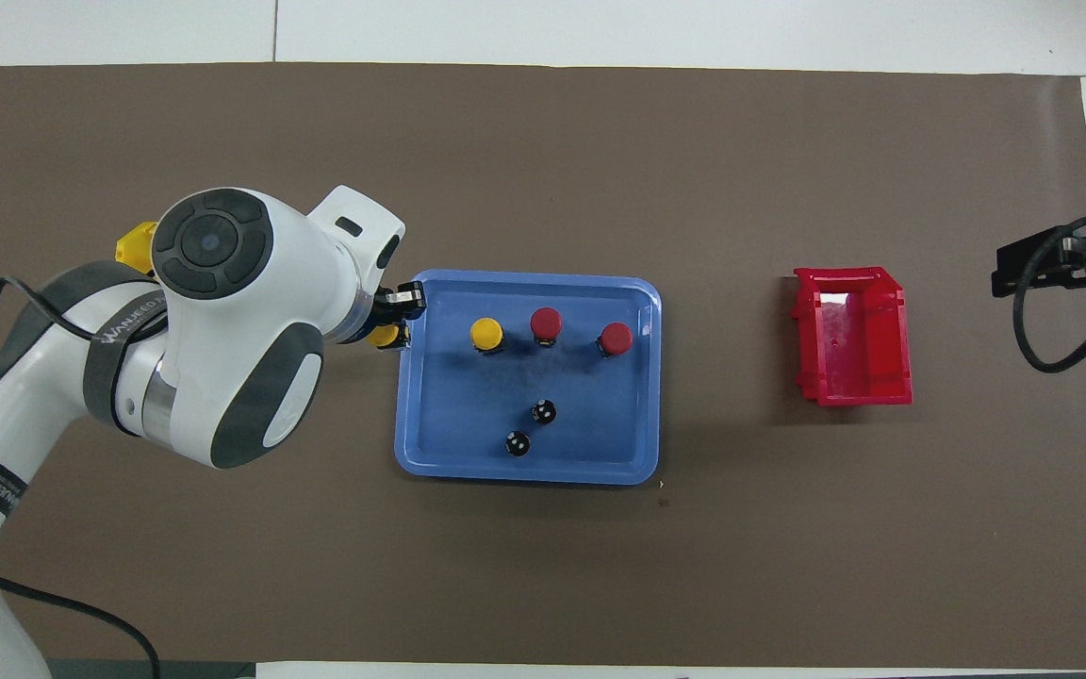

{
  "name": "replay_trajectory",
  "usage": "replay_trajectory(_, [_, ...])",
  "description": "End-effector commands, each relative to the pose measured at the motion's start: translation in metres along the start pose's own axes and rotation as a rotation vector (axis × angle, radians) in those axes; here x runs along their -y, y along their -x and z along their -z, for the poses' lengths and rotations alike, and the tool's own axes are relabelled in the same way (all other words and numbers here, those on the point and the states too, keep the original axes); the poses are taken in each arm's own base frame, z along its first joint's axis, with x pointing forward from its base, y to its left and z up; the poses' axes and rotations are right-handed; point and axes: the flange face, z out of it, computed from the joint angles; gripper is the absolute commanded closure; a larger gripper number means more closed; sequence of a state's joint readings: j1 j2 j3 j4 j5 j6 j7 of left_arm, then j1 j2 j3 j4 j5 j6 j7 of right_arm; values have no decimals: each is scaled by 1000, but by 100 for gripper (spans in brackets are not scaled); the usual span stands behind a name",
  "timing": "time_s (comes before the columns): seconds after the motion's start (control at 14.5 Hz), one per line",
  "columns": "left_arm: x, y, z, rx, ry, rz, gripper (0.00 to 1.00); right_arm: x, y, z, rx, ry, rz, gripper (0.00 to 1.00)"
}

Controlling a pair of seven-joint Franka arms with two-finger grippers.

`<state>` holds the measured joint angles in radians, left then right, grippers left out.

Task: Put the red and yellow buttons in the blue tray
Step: 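Place the second yellow button in the tray while the right gripper retracts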

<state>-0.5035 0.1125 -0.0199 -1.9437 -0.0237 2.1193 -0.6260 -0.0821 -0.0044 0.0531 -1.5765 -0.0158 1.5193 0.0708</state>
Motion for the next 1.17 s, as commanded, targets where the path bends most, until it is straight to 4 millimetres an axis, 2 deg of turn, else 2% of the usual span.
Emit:
replay_trajectory(0.0, [-2, 2, -23, -31, 24, 11, 99, -1, 2, 3, -18, -18, 16, 0])
replay_trajectory(0.07, [-5, 2, -38, -29, 22, 9, 99, -6, 2, 3, -14, -10, 11, 0])
replay_trajectory(0.21, [-11, 2, -54, -42, 33, 17, 99, -22, 3, 3, -4, -16, -18, 0])
replay_trajectory(0.69, [-15, 3, -65, -48, 40, 28, 99, -20, 1, 3, -15, -15, -15, 0])
replay_trajectory(0.76, [-23, 8, -73, -43, 38, 14, 99, -20, 1, 3, -13, -16, -16, 0])
replay_trajectory(0.89, [-25, 12, -82, -40, 36, 14, 99, -21, 1, 3, -13, -16, -18, 0])
replay_trajectory(1.1, [-24, 13, -82, -34, 31, 14, 99, -20, 1, 3, -15, -16, -16, 0])
